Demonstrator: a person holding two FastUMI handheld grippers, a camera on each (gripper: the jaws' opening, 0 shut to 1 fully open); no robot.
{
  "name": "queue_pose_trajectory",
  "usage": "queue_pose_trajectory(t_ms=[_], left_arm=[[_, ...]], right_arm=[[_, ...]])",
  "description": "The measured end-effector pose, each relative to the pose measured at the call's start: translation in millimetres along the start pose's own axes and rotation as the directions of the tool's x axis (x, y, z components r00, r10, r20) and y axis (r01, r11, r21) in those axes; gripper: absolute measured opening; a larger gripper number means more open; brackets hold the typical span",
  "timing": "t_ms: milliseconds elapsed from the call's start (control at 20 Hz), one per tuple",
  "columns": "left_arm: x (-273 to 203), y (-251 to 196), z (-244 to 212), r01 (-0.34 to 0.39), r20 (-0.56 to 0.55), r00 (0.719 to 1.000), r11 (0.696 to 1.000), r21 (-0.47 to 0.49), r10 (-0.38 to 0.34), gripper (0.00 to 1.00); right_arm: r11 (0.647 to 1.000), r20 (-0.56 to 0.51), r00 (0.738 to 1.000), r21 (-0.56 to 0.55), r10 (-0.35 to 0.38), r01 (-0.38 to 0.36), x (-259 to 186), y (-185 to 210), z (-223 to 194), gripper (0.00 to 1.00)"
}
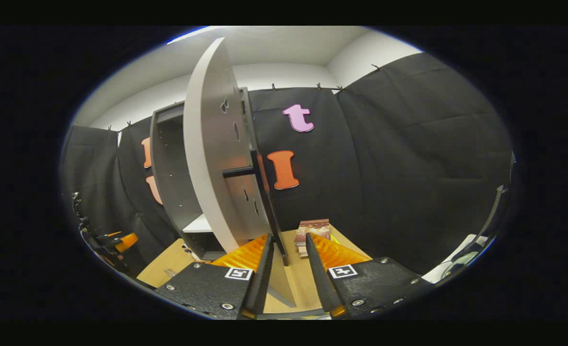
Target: Open the cabinet door with the right hand, grasp the bottle in the cabinet with the left hand and place it on the coaster, then close the cabinet door with the right hand.
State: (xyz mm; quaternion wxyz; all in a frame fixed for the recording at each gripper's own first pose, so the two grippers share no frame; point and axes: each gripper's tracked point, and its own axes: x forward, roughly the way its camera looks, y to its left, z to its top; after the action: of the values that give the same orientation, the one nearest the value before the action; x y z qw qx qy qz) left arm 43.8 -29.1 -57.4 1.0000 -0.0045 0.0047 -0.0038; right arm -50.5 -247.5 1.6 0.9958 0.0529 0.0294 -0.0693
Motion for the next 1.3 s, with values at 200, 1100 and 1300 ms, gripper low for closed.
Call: queue_pose_trajectory(t_ms=[200,1100,1300], left_arm=[[4.6,-5.5,-1.3,0.003,-0.007,1.000,1.000,-0.018,-0.003,0.95],[-2.0,19.2,1.8,-0.015,-0.004,1.000,1.000,-0.024,0.015,0.95],[-0.4,34.4,3.0,-0.028,0.001,1.000,0.999,-0.017,0.028,0.95]], right_arm=[[0.998,0.009,1.000,-0.059,0.009,-0.009,-1.7,13.0,0.1,0.43],[0.963,-0.030,0.964,-0.048,0.262,-0.264,12.3,123.6,-16.5,0.46],[0.950,-0.029,0.950,-0.034,0.309,-0.310,19.2,144.8,-20.8,0.53]])
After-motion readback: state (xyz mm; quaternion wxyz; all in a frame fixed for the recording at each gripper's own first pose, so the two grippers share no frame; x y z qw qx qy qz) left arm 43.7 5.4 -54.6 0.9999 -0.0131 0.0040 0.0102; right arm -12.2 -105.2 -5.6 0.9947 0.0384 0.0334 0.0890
